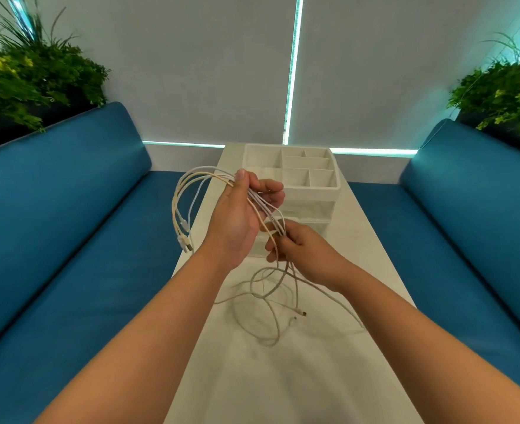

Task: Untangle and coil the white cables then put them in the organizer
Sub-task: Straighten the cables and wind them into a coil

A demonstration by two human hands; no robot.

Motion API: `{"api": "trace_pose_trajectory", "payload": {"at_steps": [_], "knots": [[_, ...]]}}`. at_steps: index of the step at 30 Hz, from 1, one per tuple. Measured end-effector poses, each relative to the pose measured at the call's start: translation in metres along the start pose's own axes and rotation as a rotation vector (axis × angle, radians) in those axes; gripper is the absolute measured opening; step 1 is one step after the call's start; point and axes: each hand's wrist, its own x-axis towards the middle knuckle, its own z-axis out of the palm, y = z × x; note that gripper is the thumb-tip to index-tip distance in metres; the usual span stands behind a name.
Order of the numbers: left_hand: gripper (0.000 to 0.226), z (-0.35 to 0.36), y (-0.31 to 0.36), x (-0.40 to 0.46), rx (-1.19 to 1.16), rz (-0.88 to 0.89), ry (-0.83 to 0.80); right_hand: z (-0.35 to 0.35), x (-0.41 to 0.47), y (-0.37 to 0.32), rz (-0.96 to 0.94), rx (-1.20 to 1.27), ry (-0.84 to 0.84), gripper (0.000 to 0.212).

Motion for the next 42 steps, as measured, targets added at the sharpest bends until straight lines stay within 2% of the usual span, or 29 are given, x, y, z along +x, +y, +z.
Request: {"api": "trace_pose_trajectory", "payload": {"at_steps": [2, 4, 7, 10, 12, 15, 17, 20, 22, 25, 31, 34, 37, 39, 41, 42], "knots": [[0.036, -0.003, 0.001, 0.001, -0.002, 0.007, 0.008, -0.002, -0.001, 0.002, 0.031, 0.249, -0.004, 0.016], [0.037, -0.004, 0.002, 0.002, 0.015, 0.011, 0.015, -0.003, -0.002, 0.005, 0.029, 0.322, 0.024, 0.012], [0.037, -0.003, 0.001, 0.001, 0.003, -0.001, 0.018, -0.003, -0.004, 0.010, 0.004, 0.171, 0.031, 0.019], [0.037, -0.003, 0.000, 0.002, -0.026, 0.005, 0.011, -0.008, -0.005, 0.014, 0.022, 0.020, 0.061, 0.036], [0.037, -0.002, 0.000, 0.003, -0.011, 0.013, 0.006, -0.010, -0.006, 0.014, 0.031, 0.118, 0.051, 0.037], [0.037, 0.001, -0.002, 0.004, -0.013, 0.019, 0.004, -0.007, -0.007, 0.012, 0.037, 0.443, -0.001, 0.028], [0.037, 0.002, -0.001, 0.005, -0.040, 0.001, 0.015, -0.004, -0.008, 0.013, 0.058, 0.511, -0.022, 0.028], [0.038, 0.002, -0.001, 0.004, -0.081, -0.029, 0.029, -0.002, -0.010, 0.016, 0.024, 0.238, -0.009, 0.035], [0.039, 0.000, -0.002, 0.004, -0.119, -0.037, 0.045, -0.002, -0.011, 0.017, 0.029, 0.023, 0.001, 0.049], [0.040, -0.003, -0.006, 0.001, -0.130, -0.042, 0.066, -0.002, -0.013, 0.018, 0.055, -0.093, 0.017, 0.064], [0.040, -0.003, -0.007, 0.001, -0.088, -0.005, 0.095, -0.015, -0.009, 0.013, 0.147, -0.603, 0.035, 0.070], [0.041, -0.002, -0.008, 0.001, -0.068, 0.010, 0.098, -0.020, -0.004, 0.016, 0.167, -0.700, 0.053, 0.072], [0.040, -0.003, -0.011, 0.000, -0.068, 0.011, 0.105, -0.019, -0.005, 0.020, 0.194, -0.654, 0.024, 0.079], [0.040, -0.005, -0.013, -0.001, -0.066, -0.005, 0.098, -0.017, -0.005, 0.019, 0.142, -0.491, -0.014, 0.067], [0.041, -0.006, -0.017, -0.001, -0.059, -0.036, 0.086, -0.015, -0.001, 0.008, 0.052, -0.265, -0.046, 0.036], [0.042, -0.005, -0.018, -0.002, -0.057, -0.051, 0.082, -0.014, 0.002, 0.001, 0.029, -0.151, -0.070, 0.028]]}}
